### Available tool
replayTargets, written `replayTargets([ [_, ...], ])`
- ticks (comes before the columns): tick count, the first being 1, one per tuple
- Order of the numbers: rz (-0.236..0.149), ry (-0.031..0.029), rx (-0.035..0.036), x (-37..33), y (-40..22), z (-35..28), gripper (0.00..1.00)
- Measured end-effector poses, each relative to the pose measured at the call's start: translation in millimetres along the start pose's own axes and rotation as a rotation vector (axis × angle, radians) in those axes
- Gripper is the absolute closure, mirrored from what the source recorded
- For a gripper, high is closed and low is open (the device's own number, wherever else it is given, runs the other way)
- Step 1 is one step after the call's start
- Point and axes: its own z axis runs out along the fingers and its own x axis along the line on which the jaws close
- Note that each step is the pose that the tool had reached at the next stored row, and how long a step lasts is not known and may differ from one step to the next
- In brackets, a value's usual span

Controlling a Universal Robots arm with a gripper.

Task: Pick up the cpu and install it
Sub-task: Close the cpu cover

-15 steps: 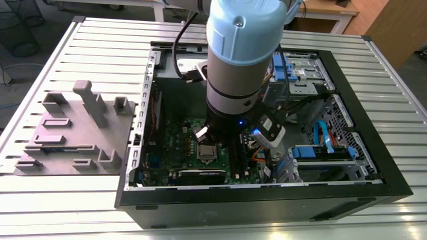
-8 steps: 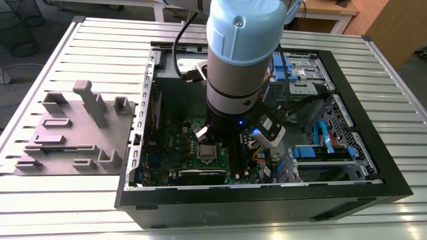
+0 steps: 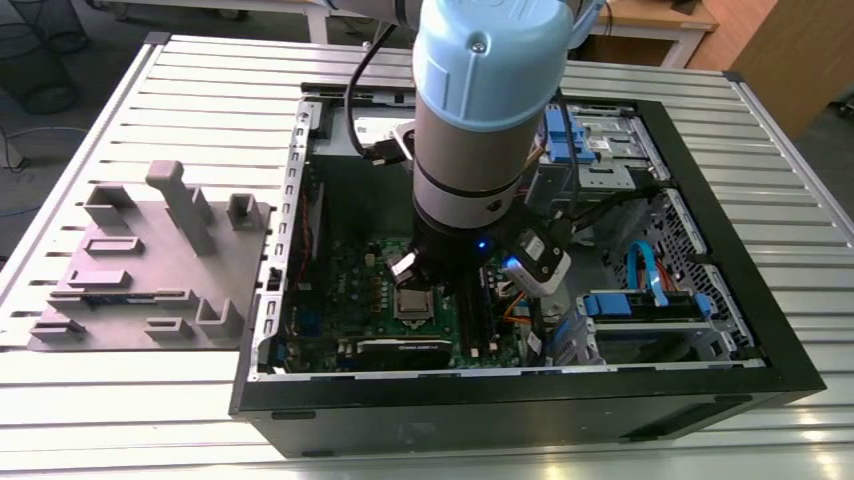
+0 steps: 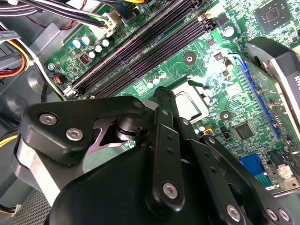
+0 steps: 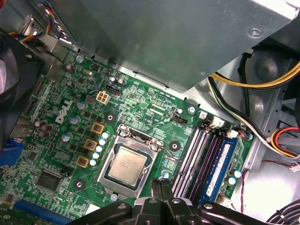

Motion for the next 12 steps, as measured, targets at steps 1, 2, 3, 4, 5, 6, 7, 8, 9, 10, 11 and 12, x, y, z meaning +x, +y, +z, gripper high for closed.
replayTargets([
  [1,0.0,0.0,0.0,0.0,0.1,0.0,0.89],
  [2,0.0,0.0001,0.0001,-0.4,1.1,0.1,0.89],
  [3,0.0,0.0,0.0,-1.0,2.4,0.2,0.89],
  [4,0.0,-0.0001,0.0,-1.7,3.8,0.5,0.89],
  [5,0.0,0.0,0.0001,-2.3,5.4,0.6,0.89],
  [6,0.0,0.0,0.0,-3.1,7.2,0.9,0.89],
  [7,0.0,0.0001,0.0001,-4.0,9.3,1.1,0.89],
  [8,0.0,0.0,0.0,-5.2,11.9,1.5,0.89],
  [9,0.0,0.0,0.0,-6.3,14.4,1.9,0.89],
  [10,0.0,0.0,0.0,-7.4,16.9,2.2,0.89],
  [11,0.0,0.0002,0.0002,-8.4,19.3,2.4,0.89],
  [12,0.0,0.0,0.0,-9.4,21.7,2.8,0.89],
])
